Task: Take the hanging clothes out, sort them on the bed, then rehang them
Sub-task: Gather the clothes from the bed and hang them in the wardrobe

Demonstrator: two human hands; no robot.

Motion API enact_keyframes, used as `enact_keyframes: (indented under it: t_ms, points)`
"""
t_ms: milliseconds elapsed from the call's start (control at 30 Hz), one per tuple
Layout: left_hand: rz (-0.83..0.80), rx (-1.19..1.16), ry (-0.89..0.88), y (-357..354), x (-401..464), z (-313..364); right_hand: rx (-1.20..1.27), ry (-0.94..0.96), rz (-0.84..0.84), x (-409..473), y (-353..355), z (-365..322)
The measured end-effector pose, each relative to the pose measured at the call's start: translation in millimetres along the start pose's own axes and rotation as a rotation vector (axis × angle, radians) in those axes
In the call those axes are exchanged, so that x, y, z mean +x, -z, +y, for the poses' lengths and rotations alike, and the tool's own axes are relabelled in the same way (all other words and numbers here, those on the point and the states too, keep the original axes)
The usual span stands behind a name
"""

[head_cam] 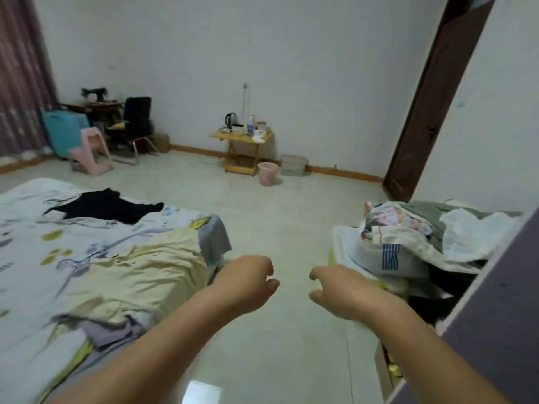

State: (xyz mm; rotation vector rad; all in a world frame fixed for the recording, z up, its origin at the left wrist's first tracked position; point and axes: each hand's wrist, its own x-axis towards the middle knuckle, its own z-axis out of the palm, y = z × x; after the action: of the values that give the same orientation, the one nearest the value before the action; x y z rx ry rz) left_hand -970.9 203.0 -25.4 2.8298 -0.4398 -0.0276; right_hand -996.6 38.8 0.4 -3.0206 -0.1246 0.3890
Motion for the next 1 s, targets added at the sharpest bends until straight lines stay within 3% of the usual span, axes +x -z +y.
enact_keyframes:
  t_ms: [267,567,1000]
  points:
    - [0.036,-0.009,0.264,48,-36,-144,-0.044,0.254,-0.01,72,-1,-141]
    - [0.043,-0.039,0.505,82,-47,-314,-0.117,0.396,-0.037,167,-4,-291]
    - [-0.037,-0.099,0.767,66,8,-452,-0.195,0.506,-0.139,322,-19,-376]
